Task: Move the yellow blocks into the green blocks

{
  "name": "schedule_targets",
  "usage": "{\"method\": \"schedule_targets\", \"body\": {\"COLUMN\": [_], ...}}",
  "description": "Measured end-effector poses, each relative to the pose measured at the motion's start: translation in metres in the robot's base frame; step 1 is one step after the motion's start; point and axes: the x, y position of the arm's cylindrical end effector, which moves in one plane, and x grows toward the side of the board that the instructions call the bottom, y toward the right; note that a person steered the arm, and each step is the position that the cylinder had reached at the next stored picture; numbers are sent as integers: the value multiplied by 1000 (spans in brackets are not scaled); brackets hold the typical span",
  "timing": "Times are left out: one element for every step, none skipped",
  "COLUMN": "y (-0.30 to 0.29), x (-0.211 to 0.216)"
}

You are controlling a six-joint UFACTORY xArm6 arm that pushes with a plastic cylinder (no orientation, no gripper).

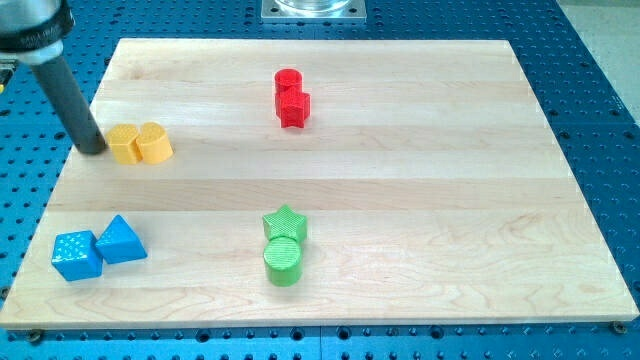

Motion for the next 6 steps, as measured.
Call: {"method": "schedule_targets", "body": {"y": [17,16,20,59,164,260], "x": [6,-15,-29,-34,-4,9]}}
